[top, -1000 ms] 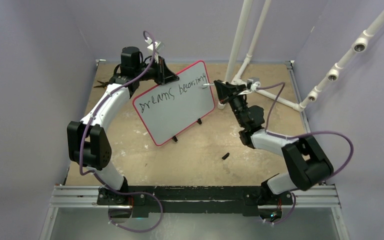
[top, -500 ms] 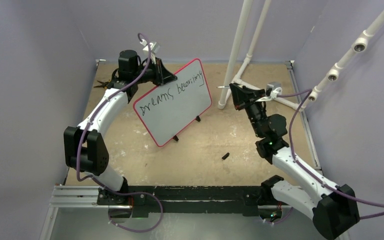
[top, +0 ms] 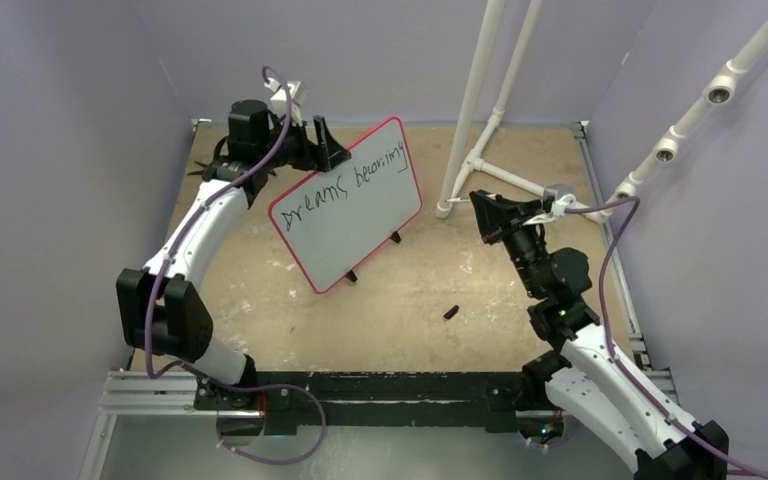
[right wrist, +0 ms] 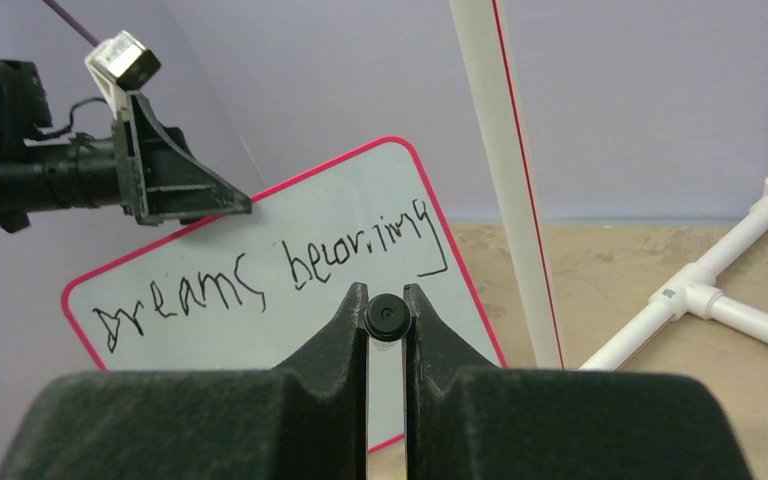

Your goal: Write a sentence on the whiteboard

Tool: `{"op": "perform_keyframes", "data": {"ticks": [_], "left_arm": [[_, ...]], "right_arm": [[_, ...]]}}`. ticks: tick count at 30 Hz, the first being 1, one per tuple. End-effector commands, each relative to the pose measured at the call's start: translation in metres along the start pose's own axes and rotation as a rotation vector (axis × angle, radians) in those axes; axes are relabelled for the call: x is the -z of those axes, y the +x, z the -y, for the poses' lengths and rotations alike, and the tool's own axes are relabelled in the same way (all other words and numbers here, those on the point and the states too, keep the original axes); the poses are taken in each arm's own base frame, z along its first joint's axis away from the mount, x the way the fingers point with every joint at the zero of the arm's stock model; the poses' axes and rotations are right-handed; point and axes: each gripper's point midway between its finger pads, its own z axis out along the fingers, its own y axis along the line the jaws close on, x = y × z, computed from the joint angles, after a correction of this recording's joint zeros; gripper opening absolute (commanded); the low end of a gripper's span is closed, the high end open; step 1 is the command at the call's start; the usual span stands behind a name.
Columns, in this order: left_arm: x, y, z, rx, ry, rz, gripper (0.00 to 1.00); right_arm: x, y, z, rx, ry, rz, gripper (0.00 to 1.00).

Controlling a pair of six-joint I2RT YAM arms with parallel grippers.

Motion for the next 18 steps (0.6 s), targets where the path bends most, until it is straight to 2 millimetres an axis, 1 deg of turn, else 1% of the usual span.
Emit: {"op": "perform_keyframes", "data": {"ticks": [1, 2, 4, 6, 8, 9, 10, 11, 12, 13, 15, 16, 18], "left_arm": [[0.058, -0.056, -0.003, -0.086, -0.183, 0.158, 0.83], [0.068, -0.057, -0.007, -0.086, -0.224, 0.172, 0.83], [0.090, -0.057, -0.012, -0.082, -0.303, 0.198, 0.85], [0.110, -0.049, -0.014, -0.074, -0.365, 0.211, 0.85], [0.131, -0.036, -0.013, -0.061, -0.412, 0.225, 0.86], [0.140, -0.028, -0.014, -0.049, -0.435, 0.230, 0.86], [0.147, -0.015, -0.014, -0.032, -0.450, 0.228, 0.87], [0.154, -0.007, -0.013, -0.022, -0.457, 0.232, 0.87], [0.162, 0.002, -0.011, -0.012, -0.462, 0.237, 0.87], [0.168, 0.009, -0.009, -0.005, -0.466, 0.242, 0.87], [0.179, 0.024, -0.004, 0.004, -0.460, 0.244, 0.88], [0.185, 0.028, 0.005, -0.007, -0.430, 0.254, 0.88], [0.187, 0.040, 0.013, -0.016, -0.388, 0.243, 0.88]], "right_arm": [[0.009, 0.008, -0.010, 0.013, -0.074, -0.027, 0.00], [0.011, 0.016, -0.020, 0.016, -0.132, -0.055, 0.00], [0.012, 0.030, -0.031, 0.015, -0.213, -0.098, 0.00], [0.014, 0.042, -0.043, -0.009, -0.296, -0.127, 0.00], [0.015, 0.050, -0.056, -0.043, -0.373, -0.134, 0.00], [0.015, 0.056, -0.061, -0.059, -0.392, -0.141, 0.00], [0.014, 0.060, -0.067, -0.070, -0.403, -0.144, 0.00], [0.012, 0.069, -0.073, -0.077, -0.406, -0.159, 0.00], [0.011, 0.076, -0.082, -0.085, -0.413, -0.165, 0.00], [0.013, 0.083, -0.095, -0.098, -0.432, -0.174, 0.00], [0.012, 0.094, -0.111, -0.130, -0.458, -0.183, 0.00], [0.010, 0.100, -0.117, -0.145, -0.466, -0.183, 0.00], [0.007, 0.112, -0.126, -0.160, -0.479, -0.187, 0.00]]}}
